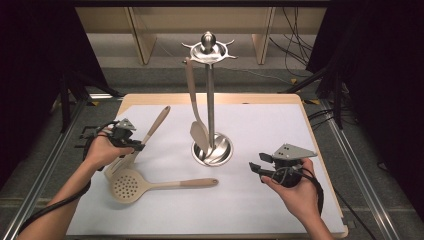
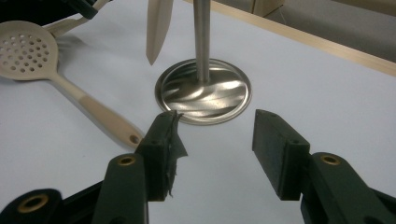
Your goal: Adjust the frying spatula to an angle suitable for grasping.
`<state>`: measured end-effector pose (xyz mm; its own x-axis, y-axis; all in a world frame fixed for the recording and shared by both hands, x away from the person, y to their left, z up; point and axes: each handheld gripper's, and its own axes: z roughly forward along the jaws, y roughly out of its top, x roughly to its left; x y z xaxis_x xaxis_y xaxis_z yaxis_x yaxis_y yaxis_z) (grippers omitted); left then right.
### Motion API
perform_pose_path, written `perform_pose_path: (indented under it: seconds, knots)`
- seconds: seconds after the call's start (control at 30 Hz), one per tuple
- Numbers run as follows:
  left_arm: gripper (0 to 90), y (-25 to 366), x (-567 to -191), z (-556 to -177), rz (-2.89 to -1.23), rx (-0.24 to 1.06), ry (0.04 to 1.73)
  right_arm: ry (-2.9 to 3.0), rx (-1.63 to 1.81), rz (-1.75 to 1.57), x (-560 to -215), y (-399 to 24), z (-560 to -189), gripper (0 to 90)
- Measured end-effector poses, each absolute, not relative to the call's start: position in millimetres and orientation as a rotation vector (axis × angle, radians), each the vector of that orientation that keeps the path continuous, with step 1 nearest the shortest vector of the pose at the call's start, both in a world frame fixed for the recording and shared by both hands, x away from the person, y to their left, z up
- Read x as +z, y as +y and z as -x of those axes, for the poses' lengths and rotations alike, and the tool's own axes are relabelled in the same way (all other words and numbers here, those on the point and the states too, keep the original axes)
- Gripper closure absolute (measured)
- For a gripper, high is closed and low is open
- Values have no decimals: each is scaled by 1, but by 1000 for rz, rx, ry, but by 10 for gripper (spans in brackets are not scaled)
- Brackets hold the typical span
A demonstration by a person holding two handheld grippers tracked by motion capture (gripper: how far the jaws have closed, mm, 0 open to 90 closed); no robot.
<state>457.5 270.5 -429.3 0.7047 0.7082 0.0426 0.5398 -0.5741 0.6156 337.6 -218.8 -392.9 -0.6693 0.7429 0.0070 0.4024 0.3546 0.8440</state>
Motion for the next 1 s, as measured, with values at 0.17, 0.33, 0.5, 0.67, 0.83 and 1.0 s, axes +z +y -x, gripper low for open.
perform_pose_path:
  seconds: [0.17, 0.33, 0.5, 0.67, 0.83, 1.0]
  knots:
    - [784, 279, -423, -450, -2222, 443, 981, 2242, 1236, -1013, -392, -220, -337, 514]
    - [784, 288, -412, -440, -2139, 537, 979, 2230, 1239, -991, -393, -220, -339, 515]
    - [784, 293, -403, -435, -2068, 614, 992, 2252, 1244, -1013, -394, -221, -340, 516]
    - [785, 293, -396, -432, -1947, 661, 1028, 2240, 1247, -1028, -394, -222, -339, 516]
    - [785, 295, -392, -429, -1872, 692, 1034, 2230, 1242, -1026, -393, -223, -338, 516]
    - [785, 296, -386, -424, -1813, 705, 1035, 2221, 1241, -1020, -392, -222, -339, 516]
